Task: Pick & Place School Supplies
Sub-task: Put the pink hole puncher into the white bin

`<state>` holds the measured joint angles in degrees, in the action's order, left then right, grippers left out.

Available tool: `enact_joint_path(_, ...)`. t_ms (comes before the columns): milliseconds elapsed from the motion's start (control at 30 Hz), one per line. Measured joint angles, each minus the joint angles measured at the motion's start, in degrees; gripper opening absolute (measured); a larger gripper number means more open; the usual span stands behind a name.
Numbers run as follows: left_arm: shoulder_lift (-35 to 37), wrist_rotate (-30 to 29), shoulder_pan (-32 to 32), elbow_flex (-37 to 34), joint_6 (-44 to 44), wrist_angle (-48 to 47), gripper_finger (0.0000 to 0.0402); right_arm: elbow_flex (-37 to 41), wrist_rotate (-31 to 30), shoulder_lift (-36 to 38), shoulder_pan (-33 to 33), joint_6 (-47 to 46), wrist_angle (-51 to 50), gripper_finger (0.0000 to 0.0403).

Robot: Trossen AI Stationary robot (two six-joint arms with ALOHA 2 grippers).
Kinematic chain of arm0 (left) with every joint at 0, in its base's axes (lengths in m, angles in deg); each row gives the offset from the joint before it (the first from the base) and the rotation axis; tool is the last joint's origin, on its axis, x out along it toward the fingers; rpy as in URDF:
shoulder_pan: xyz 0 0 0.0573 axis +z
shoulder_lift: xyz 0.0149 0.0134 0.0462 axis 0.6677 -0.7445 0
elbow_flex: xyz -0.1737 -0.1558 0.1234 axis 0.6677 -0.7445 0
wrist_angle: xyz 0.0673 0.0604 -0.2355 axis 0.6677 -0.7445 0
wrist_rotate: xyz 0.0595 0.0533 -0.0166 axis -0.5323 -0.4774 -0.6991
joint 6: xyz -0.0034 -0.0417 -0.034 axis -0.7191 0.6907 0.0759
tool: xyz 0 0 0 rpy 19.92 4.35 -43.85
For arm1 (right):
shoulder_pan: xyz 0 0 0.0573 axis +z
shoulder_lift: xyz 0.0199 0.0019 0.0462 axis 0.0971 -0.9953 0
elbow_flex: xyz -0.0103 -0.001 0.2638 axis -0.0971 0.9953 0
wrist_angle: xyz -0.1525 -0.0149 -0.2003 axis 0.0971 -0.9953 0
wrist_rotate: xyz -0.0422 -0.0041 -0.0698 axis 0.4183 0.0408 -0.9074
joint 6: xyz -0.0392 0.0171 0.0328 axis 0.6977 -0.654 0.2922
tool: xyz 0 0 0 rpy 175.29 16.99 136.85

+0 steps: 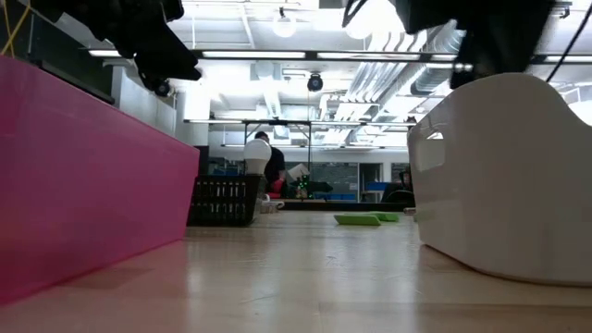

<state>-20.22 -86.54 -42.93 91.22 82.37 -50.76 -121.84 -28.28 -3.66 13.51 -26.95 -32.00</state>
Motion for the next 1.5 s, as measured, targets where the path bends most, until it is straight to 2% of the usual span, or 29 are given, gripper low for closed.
enact_joint_path(133,0.0,0.0,0.0,0.0,-0.6,0.0,0.0127,-0.1,-2.2,4.0,-5.5,3.3,-3.6,0.0068)
enact_joint_path(333,0.0,0.0,0.0,0.0,-0.7,-0.1,0.0127,0.0,-17.0,7.9,-13.7,14.4,-10.4,0.0068)
enact_joint_path(433,0.0,0.0,0.0,0.0,-0.7,-0.1,0.0127,-0.1,-20.2,8.4,-19.0,20.6,-14.0,0.0068)
enact_joint_path(667,0.0,0.0,0.0,0.0,-1.6,-0.1,0.0127,0.0,-23.0,7.5,-31.7,31.3,-21.4,0.0068)
enact_joint_path(967,0.0,0.0,0.0,0.0,-2.1,0.0,0.0127,0.0,-23.2,7.5,-44.7,46.3,-21.5,0.0068)
enact_joint_path(1233,0.0,0.0,0.0,0.0,-1.7,0.0,0.0127,0.2,-20.8,7.5,-53.7,53.7,-20.9,0.0068)
enact_joint_path(1500,0.0,0.0,0.0,0.0,-1.5,0.0,0.0127,9.2,-18.9,7.5,-61.1,61.8,-13.5,0.0068)
